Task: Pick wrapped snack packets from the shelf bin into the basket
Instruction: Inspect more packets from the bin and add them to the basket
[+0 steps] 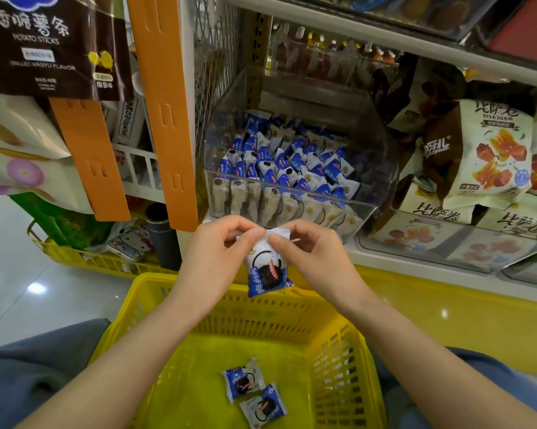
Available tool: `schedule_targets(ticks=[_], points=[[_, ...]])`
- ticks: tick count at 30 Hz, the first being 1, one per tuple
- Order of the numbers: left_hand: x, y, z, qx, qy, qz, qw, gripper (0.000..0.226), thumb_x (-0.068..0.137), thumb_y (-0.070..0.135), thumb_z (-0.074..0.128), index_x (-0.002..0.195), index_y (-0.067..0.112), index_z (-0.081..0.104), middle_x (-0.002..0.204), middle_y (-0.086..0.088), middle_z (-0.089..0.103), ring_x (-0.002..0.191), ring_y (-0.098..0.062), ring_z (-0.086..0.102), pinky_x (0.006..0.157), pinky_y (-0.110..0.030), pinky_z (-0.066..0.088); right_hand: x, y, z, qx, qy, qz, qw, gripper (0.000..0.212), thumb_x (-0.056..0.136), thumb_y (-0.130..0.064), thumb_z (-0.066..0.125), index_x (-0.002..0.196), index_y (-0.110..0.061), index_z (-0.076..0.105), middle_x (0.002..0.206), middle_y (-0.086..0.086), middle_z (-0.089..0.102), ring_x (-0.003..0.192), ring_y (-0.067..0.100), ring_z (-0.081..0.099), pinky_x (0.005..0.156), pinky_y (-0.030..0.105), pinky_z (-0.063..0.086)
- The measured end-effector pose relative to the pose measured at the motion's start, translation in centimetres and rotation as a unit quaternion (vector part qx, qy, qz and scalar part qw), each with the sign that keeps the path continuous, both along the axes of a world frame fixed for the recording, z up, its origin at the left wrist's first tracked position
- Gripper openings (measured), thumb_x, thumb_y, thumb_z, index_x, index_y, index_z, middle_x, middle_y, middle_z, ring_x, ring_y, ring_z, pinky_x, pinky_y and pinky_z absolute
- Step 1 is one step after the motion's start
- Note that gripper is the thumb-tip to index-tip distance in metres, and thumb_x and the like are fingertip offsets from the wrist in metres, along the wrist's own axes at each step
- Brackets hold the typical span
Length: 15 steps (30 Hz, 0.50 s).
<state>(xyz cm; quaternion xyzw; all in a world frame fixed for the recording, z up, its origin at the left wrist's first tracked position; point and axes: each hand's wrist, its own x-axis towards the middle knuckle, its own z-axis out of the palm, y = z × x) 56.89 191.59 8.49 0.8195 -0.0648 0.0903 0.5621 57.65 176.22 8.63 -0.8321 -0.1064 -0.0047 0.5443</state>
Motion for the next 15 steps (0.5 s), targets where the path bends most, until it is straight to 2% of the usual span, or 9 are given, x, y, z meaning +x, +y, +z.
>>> schedule_targets(ticks=[2,4,7,9,11,13,15], points=[[0.25,-0.02,-0.07,-0.029,0.039,-0.015,0.999,0.01,0.087,0.017,0.061,0.081,0.019,0.068,0.077,0.006,0.07,0.07,0.001,0.064,0.061,-0.012,0.048,0.04,-0.06,-0.01,0.009,0.002,-0.01,1.0,0.009,0.087,-0.021,0.063,0.08,-0.028,0.065,0.076,-0.005,0.07,0.071,0.006,0.066,0.065,0.026,0.055],[0.33,-0.09,-0.2,-0.047,0.064,-0.021,0.997,0.011,0.088,0.017,0.06,0.084,0.013,0.07,0.079,0.001,0.071,0.072,-0.004,0.065,0.066,-0.018,0.051,-0.2,0.0,0.04,-0.003,-0.022,-0.016,1.0,0.011,0.086,-0.021,0.063,0.079,-0.028,0.064,0.075,-0.007,0.069,0.071,0.004,0.065,0.066,0.024,0.054],[0.28,-0.12,-0.21,-0.084,0.097,-0.033,0.991,0.014,0.09,0.018,0.058,0.087,0.011,0.069,0.08,-0.002,0.072,0.073,-0.006,0.066,0.067,-0.018,0.052,-0.76,0.1,0.2,-0.107,-0.141,-0.01,0.984,0.004,0.087,-0.024,0.061,0.084,-0.023,0.063,0.078,-0.011,0.063,0.077,0.003,0.06,0.068,0.022,0.051],[0.28,-0.13,-0.27,-0.083,0.105,-0.037,0.99,0.015,0.09,0.02,0.056,0.088,0.011,0.069,0.083,-0.003,0.072,0.078,-0.01,0.066,0.072,-0.022,0.053,-0.84,0.02,0.26,-0.179,-0.201,0.0,0.963,0.01,0.088,-0.028,0.059,0.088,-0.019,0.064,0.081,-0.011,0.059,0.078,0.004,0.057,0.068,0.022,0.05],[0.26,-0.24,-0.41,-0.078,0.108,-0.037,0.99,0.015,0.091,0.02,0.055,0.089,0.01,0.066,0.085,-0.005,0.071,0.082,-0.015,0.066,0.077,-0.03,0.054,-0.73,-0.1,0.27,-0.187,-0.193,-0.006,0.963,0.011,0.088,-0.03,0.059,0.088,-0.02,0.064,0.081,-0.013,0.06,0.077,0.003,0.057,0.067,0.019,0.049],[0.29,-0.45,-0.54,-0.077,0.112,-0.031,0.99,0.01,0.09,0.018,0.056,0.092,0.011,0.062,0.089,-0.005,0.069,0.084,-0.018,0.066,0.08,-0.036,0.055,-0.54,-0.17,0.21,-0.15,-0.152,-0.035,0.976,0.007,0.087,-0.028,0.06,0.085,-0.023,0.064,0.077,-0.014,0.062,0.074,0.0,0.058,0.064,0.013,0.046],[0.33,-0.62,-0.78,-0.064,0.111,-0.021,0.992,0.012,0.088,0.017,0.06,0.098,0.015,0.055,0.095,0.0,0.064,0.087,-0.016,0.064,0.08,-0.034,0.054,-0.12,-0.36,0.34,-0.09,-0.093,-0.086,0.988,0.007,0.088,-0.023,0.06,0.082,-0.025,0.063,0.074,-0.012,0.064,0.071,-0.001,0.06,0.063,0.013,0.047]])
